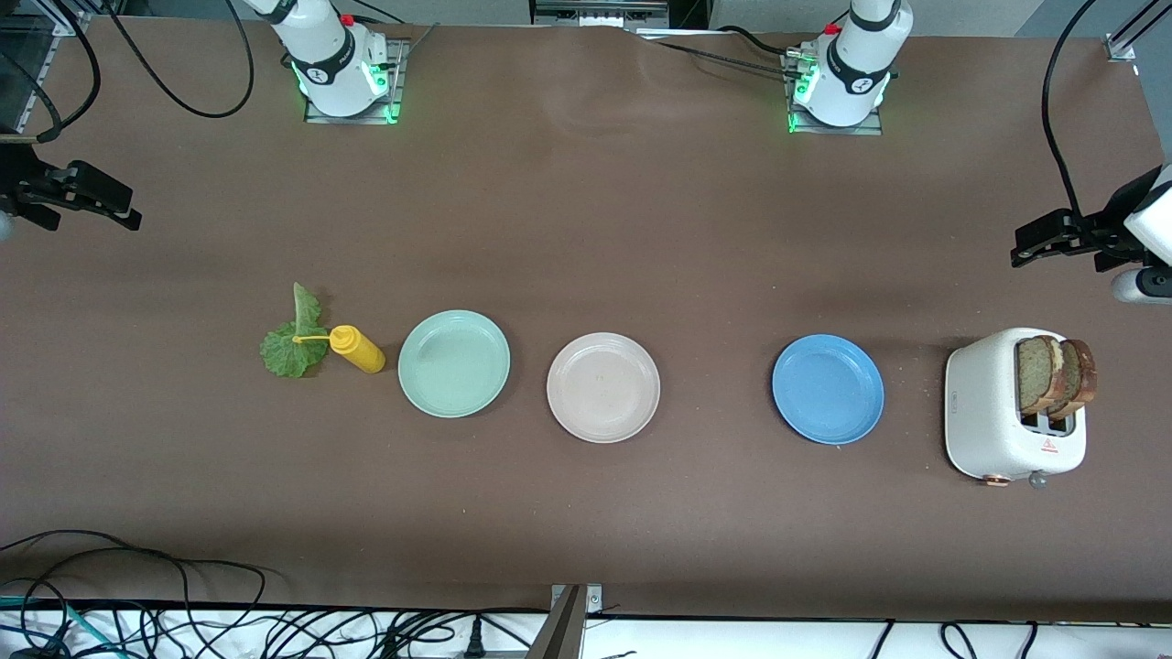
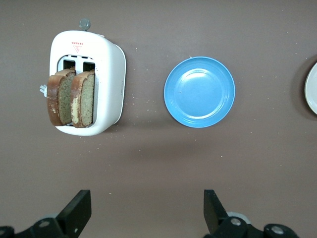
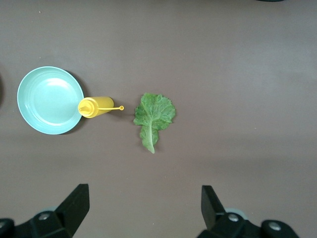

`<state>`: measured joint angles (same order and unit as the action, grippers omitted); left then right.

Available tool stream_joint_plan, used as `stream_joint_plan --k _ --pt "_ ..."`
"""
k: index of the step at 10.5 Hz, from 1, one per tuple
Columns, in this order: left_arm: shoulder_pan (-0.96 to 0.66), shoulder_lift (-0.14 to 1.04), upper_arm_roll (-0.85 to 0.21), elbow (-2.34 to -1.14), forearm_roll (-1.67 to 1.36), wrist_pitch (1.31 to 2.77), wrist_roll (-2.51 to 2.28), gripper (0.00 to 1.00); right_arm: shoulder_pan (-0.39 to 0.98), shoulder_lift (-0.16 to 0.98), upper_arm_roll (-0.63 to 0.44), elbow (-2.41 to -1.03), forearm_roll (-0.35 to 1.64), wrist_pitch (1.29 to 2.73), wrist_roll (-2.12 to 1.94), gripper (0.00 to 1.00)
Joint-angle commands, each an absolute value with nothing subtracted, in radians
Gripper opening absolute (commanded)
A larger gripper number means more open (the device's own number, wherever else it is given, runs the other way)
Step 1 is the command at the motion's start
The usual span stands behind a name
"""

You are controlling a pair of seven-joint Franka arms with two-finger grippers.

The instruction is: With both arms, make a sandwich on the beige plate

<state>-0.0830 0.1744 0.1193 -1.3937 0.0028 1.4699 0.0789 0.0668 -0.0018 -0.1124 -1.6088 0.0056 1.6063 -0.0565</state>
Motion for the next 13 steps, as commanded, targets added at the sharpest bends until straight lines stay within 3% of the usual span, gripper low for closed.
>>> stream_joint_plan --k 1,13 --pt "-0.074 0.156 0.118 -1.413 0.015 1.463 0.094 1.00 0.067 -0.028 -0.107 -1.631 -0.002 1.611 -0.044 1.00" --pt "-0.061 0.169 0.117 -1.420 0.024 1.471 0.103 1.00 0.066 -0.028 -0.106 -1.631 -0.002 1.611 -0.044 1.00"
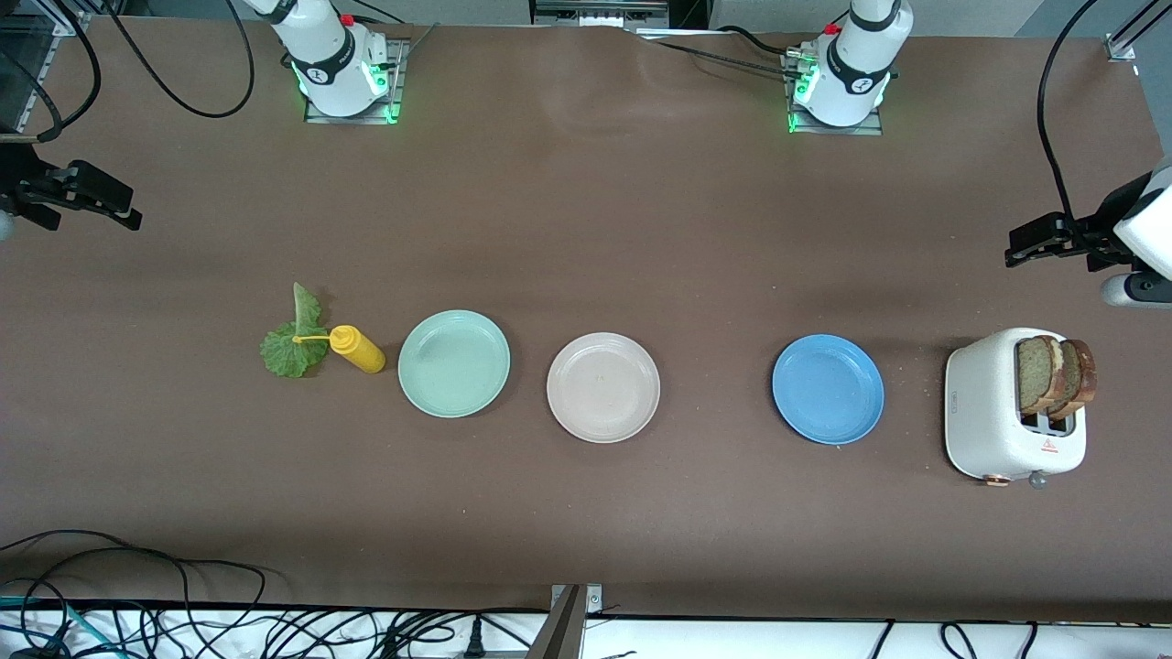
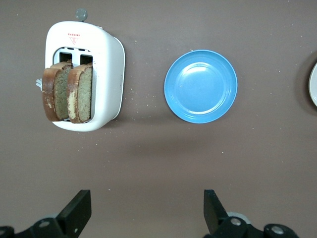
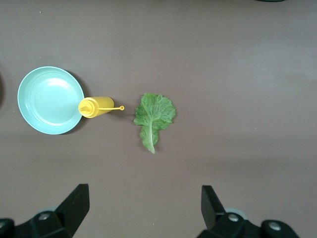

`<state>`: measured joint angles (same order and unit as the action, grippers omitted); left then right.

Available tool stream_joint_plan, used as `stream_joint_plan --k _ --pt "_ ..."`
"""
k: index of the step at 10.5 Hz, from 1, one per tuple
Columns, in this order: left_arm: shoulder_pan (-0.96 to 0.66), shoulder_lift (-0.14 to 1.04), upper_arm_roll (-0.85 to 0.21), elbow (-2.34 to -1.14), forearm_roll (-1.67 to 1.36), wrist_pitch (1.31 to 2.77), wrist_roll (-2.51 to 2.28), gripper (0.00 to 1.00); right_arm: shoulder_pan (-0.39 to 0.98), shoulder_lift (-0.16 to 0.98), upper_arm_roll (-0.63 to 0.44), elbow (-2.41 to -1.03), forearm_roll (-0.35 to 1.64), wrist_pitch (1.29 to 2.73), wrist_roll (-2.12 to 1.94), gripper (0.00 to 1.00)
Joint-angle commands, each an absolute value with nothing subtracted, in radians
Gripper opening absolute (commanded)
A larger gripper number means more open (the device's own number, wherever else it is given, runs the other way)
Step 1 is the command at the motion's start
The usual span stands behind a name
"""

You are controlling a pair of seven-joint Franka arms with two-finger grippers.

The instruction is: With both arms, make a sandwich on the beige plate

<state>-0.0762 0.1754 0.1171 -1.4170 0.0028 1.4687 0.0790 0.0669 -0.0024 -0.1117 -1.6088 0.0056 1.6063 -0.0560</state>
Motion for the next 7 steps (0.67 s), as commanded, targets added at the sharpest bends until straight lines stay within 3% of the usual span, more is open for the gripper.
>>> stream_joint_plan --k 1,7 --pt "-0.051 0.185 0.117 -1.419 0.032 1.477 0.104 1.00 0.067 -0.028 -0.106 -1.631 -0.002 1.612 -0.044 1.00" --pt "0.018 0.308 0.118 -1.419 0.064 1.611 0.238 1.00 0.067 -0.028 -0.106 -1.631 -0.002 1.612 -0.044 1.00"
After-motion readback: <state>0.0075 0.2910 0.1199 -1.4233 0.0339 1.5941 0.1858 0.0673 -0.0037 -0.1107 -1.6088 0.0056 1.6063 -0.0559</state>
